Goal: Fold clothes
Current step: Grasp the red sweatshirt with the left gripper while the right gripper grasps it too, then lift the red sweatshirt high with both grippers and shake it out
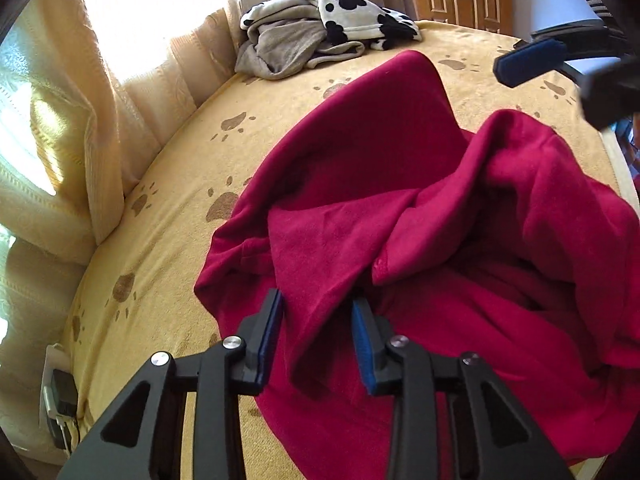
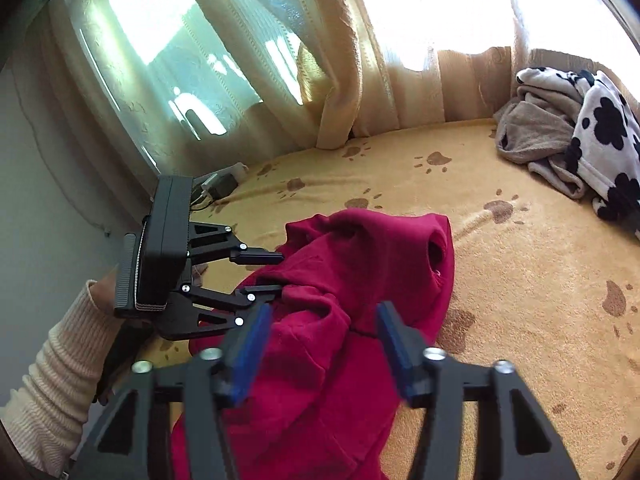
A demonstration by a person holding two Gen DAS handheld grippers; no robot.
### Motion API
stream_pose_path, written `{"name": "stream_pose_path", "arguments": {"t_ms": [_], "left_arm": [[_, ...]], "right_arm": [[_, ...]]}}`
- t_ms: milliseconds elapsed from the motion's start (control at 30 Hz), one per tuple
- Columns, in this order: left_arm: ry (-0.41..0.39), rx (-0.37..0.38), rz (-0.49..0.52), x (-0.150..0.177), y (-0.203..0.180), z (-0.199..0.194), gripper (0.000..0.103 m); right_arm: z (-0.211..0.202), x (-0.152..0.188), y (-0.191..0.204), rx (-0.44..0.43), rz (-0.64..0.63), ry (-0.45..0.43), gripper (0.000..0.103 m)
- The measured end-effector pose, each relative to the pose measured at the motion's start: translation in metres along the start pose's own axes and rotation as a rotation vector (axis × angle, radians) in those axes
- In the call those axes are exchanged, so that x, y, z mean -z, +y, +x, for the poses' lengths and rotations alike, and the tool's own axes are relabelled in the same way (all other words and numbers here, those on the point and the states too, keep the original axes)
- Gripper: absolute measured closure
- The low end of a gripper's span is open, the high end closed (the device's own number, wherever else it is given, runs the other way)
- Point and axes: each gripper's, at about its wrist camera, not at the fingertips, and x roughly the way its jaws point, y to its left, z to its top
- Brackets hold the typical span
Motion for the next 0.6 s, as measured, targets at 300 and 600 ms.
{"name": "stream_pose_path", "arguments": {"t_ms": [300, 600], "left_arm": [[-0.008, 0.049, -0.063, -0.014, 0.010, 0.010, 0.065], [-0.072, -0.044, -0.199, -0.027, 0.010, 0.004, 0.098]], "right_arm": [[0.056, 0.011, 0.014, 0.140, -0.115, 0.159, 0.034], [0.027, 0.030, -0.020, 0.181, -0.019, 0.068, 0.086]]}}
